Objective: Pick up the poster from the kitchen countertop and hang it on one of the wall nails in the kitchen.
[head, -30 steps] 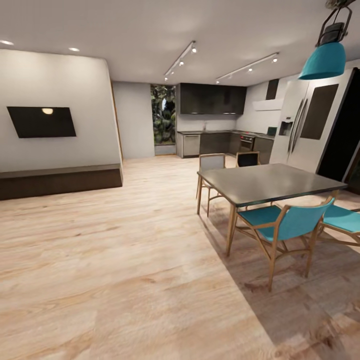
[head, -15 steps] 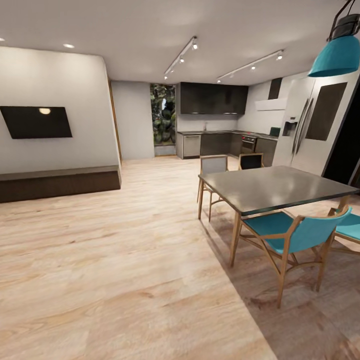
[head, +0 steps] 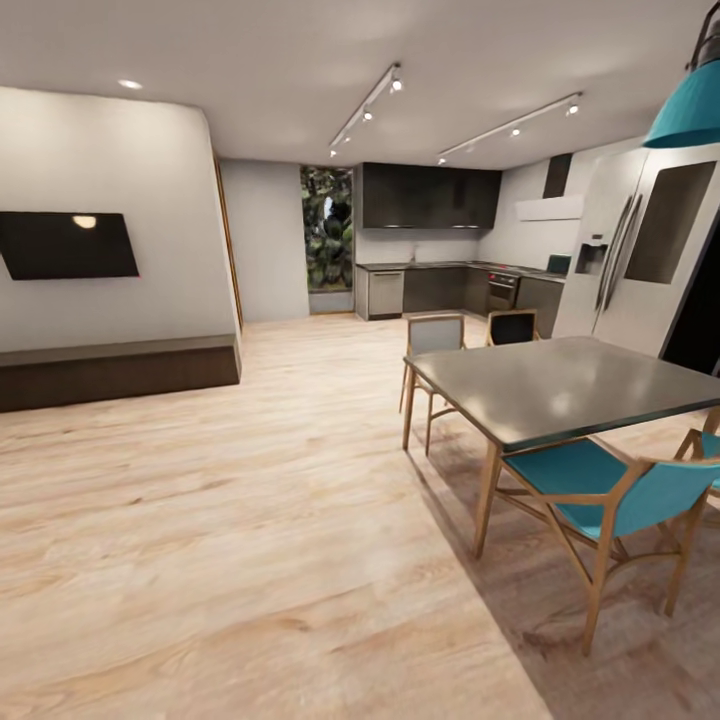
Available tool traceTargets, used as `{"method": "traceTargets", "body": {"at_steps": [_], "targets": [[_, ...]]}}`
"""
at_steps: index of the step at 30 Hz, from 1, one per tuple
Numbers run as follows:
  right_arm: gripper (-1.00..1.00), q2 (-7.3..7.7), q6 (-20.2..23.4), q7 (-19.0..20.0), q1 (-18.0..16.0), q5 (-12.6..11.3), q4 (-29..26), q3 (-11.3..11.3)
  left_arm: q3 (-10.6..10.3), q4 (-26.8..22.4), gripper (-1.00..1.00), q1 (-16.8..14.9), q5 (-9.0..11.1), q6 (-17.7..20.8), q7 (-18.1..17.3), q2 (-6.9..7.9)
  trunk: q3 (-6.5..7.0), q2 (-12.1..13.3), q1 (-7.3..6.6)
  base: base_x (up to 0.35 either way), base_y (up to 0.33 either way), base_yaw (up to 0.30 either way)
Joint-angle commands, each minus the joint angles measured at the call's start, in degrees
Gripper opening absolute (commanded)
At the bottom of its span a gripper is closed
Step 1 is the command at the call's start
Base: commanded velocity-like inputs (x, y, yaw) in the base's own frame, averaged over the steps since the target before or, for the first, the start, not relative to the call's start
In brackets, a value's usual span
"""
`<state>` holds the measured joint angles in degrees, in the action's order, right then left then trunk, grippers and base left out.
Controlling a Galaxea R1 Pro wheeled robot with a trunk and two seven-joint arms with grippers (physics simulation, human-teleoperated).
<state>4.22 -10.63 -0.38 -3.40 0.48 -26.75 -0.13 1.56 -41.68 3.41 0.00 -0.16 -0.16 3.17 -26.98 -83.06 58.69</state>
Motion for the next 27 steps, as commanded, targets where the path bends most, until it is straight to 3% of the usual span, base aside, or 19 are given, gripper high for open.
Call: {"method": "traceTargets", "body": {"at_steps": [1,27], "targets": [[1.00,0.00,-0.2,0.0,0.0,0.0,0.0,0.0,0.0,-0.1,1.00,0.0,0.0,0.0,0.0,0.00,-0.05,0.0,0.04,0.339,0.093,0.000],[1.00,0.00,-0.2,-0.1,0.0,0.0,0.0,0.0,0.1,-0.1,1.00,0.0,0.0,0.0,0.0,0.00,-0.05,0.0,0.04,0.339,0.094,0.000]]}}
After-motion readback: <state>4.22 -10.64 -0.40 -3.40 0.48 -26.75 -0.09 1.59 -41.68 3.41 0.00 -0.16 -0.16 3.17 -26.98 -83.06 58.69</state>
